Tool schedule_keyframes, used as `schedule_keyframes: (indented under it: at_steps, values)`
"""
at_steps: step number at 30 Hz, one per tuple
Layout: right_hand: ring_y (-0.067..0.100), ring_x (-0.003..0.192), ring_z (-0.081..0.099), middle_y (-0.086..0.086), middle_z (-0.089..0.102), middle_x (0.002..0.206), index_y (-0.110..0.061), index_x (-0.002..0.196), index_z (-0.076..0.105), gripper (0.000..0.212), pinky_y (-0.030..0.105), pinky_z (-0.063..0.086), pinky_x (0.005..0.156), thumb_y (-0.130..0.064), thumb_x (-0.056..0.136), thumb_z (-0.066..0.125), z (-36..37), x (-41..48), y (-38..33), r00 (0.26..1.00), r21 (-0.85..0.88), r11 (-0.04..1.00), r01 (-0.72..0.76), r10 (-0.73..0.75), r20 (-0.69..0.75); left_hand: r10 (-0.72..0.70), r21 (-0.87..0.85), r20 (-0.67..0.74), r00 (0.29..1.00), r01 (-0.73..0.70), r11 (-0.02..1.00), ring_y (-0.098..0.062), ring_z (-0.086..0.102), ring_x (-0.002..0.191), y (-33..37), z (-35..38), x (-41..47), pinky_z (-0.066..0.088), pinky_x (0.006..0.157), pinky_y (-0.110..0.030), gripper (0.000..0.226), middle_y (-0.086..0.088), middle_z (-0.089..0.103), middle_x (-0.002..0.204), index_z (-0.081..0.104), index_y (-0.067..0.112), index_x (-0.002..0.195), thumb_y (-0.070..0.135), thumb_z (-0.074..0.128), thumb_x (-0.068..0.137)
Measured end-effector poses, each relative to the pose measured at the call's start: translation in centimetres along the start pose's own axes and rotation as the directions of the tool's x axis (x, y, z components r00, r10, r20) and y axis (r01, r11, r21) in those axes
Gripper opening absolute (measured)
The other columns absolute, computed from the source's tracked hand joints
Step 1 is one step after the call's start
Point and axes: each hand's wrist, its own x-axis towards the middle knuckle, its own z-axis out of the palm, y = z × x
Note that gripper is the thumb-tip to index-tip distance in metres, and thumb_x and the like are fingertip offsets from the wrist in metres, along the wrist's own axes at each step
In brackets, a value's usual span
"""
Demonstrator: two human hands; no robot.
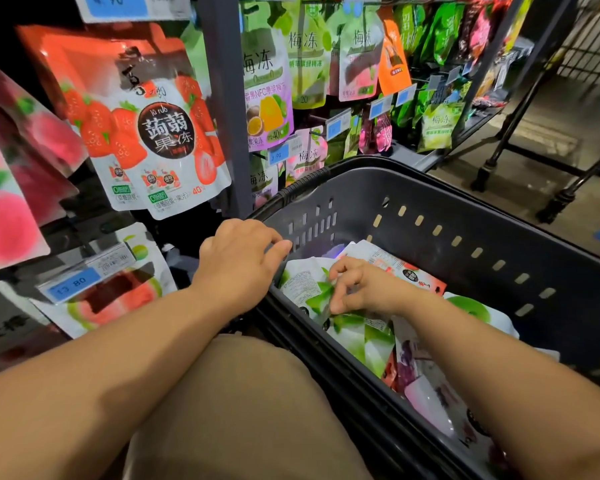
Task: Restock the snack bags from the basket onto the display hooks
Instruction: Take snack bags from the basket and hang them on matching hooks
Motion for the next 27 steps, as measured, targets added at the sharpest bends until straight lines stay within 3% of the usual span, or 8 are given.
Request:
schedule_keyframes:
  at_steps: [4,7,10,12,16,19,22,27]
  values:
    - [-0.001,0.114,0.056,-0.012,0.062,0.115,-0.020,0.065,0.069,0.021,0.025,0.035,0.103,-0.008,0.079,0.080,-1.8,-0.4,-0.3,0.991,0.115,0.993,0.000,0.016,-0.132,0.004,0.010,0.007,1.000,-0.004,1.000,-0.019,0.034,0.124,-0.1,0.1,0.0,0.031,0.095,-0.042,0.037,0.013,0.054,0.121,0.064,0.033,0.115,0.048,0.033,0.102]
    - [0.003,0.127,0.053,0.000,0.071,0.112,-0.019,0.066,0.065,0.024,0.039,0.035,0.114,-0.005,0.084,0.075,-2.7,-0.1,-0.6,0.973,0.226,0.973,0.056,-0.002,-0.233,0.014,-0.004,0.002,1.000,-0.014,1.000,-0.018,0.035,0.123,-0.2,0.2,0.0,0.030,0.093,-0.040,0.037,0.014,0.054,0.119,0.063,0.033,0.114,0.048,0.032,0.101]
    - [0.036,0.102,0.064,0.005,0.067,0.090,-0.023,0.069,0.060,0.021,0.056,0.046,0.095,-0.020,0.085,0.074,-3.4,0.1,-1.7,0.931,0.305,0.946,0.109,0.010,-0.366,0.018,-0.027,0.000,1.000,-0.018,0.999,-0.017,0.034,0.121,-0.4,0.3,-0.1,0.027,0.090,-0.037,0.037,0.014,0.053,0.117,0.063,0.034,0.112,0.049,0.031,0.101]
    - [0.030,0.075,0.053,0.001,0.061,0.074,-0.026,0.072,0.058,0.019,0.043,0.044,0.074,-0.029,0.086,0.071,-4.0,0.1,-2.6,0.888,0.294,0.938,0.183,-0.030,-0.458,0.026,-0.039,-0.011,1.000,-0.026,0.999,-0.016,0.034,0.120,-0.3,0.2,-0.1,0.026,0.088,-0.036,0.039,0.015,0.054,0.115,0.063,0.033,0.112,0.050,0.030,0.100]
    - [0.017,0.061,0.054,-0.005,0.058,0.066,-0.021,0.079,0.049,0.022,0.033,0.045,0.060,-0.026,0.098,0.058,-5.0,-0.1,-3.5,0.775,0.291,0.920,0.262,-0.021,-0.631,0.013,-0.083,-0.013,1.000,-0.014,0.996,-0.012,0.031,0.118,-0.3,0.2,-0.3,0.022,0.089,-0.032,0.047,0.017,0.052,0.112,0.062,0.035,0.110,0.058,0.023,0.099]
    - [0.021,0.063,0.052,0.000,0.058,0.072,-0.021,0.083,0.050,0.019,0.033,0.044,0.058,-0.029,0.100,0.055,-5.2,-0.2,-2.9,0.746,0.341,0.908,0.243,0.050,-0.664,0.020,-0.090,0.001,1.000,-0.020,0.996,-0.011,0.030,0.120,-0.3,0.2,-0.3,0.021,0.090,-0.032,0.059,0.018,0.052,0.112,0.061,0.036,0.110,0.068,0.015,0.093]
    - [0.019,0.072,0.056,0.004,0.058,0.082,-0.018,0.089,0.052,0.015,0.030,0.049,0.059,-0.024,0.103,0.051,-4.6,-0.1,-1.9,0.731,0.383,0.901,0.202,0.122,-0.671,0.011,-0.086,0.006,1.000,-0.011,0.996,-0.012,0.030,0.122,-0.2,0.1,-0.3,0.023,0.093,-0.035,0.042,0.018,0.051,0.113,0.061,0.035,0.111,0.056,0.027,0.098]
    - [0.011,0.071,0.066,-0.001,0.069,0.084,-0.017,0.098,0.055,0.007,0.028,0.055,0.063,-0.014,0.097,0.060,-3.2,0.3,-1.5,0.777,0.404,0.897,0.178,0.124,-0.617,0.021,-0.028,0.010,1.000,-0.021,0.999,-0.015,0.034,0.118,-0.2,0.0,-0.2,0.030,0.091,-0.038,0.043,0.017,0.053,0.110,0.063,0.034,0.108,0.054,0.027,0.098]
